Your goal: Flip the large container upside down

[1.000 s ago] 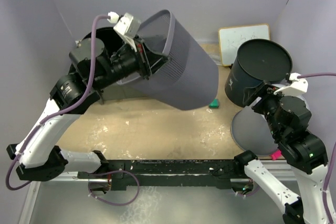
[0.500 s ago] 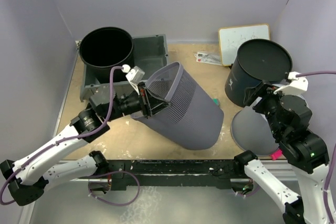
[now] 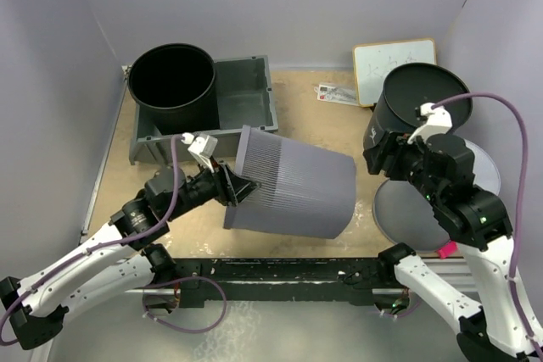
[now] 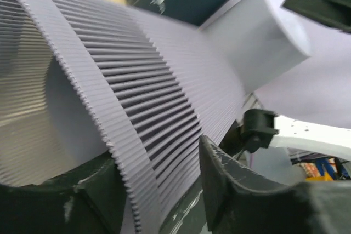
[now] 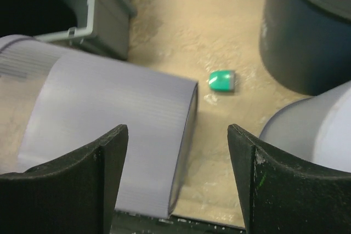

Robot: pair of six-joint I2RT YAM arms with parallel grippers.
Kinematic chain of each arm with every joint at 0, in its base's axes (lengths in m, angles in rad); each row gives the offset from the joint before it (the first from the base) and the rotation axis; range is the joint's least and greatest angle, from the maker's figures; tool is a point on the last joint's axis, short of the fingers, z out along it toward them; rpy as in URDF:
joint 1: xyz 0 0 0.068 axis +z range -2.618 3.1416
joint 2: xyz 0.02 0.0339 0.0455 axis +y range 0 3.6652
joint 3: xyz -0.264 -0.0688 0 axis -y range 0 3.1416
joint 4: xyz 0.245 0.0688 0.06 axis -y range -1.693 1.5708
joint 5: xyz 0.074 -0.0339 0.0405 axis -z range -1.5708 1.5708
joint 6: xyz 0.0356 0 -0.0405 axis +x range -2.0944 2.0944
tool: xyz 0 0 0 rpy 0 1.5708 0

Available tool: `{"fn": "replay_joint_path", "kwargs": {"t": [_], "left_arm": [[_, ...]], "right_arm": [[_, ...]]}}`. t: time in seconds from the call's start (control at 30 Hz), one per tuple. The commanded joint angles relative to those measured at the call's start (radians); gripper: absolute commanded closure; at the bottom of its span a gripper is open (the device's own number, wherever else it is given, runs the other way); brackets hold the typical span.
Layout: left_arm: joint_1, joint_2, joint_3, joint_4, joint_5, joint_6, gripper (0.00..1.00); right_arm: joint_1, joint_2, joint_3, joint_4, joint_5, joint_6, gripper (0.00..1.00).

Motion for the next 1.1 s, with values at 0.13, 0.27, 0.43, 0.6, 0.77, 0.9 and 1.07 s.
{"fn": "replay_joint_path", "kwargs": {"t": [0.13,0.27,0.43,0.6,0.77,0.9,1.07], "left_arm": [[-0.002,-0.059,0.062,-0.287,-0.216,0.052,0.42],[-0.002,-0.031,0.135,-0.339,-0.246,0.059,0.41],[-0.002,0.021,0.219,-0.366,-0.252,0.063,0.41],[-0.002,0.054,0.258,-0.402,-0.333,0.054,0.45],[-0.002,0.104,0.228,-0.487,-0.421,0.035,0.70],[-0.002,0.080,0.184,-0.486,-0.469,-0.008,0.95],[-0.002,0.033,0.147,-0.469,-0.475,-0.033,1.00]], "right_arm": [[0.004,0.070,-0.097,0.002,-0.343,-0.033,0.23],[0.004,0.062,-0.175,0.041,-0.435,0.031,0.22],[0.004,0.019,-0.276,0.074,-0.512,0.152,0.19],[0.004,0.002,-0.307,0.096,-0.549,0.194,0.12],[0.004,-0.025,-0.359,0.148,-0.597,0.257,0.11],[0.004,-0.038,-0.369,0.124,-0.554,0.269,0.11],[0.004,-0.058,-0.400,0.109,-0.492,0.284,0.11]]}}
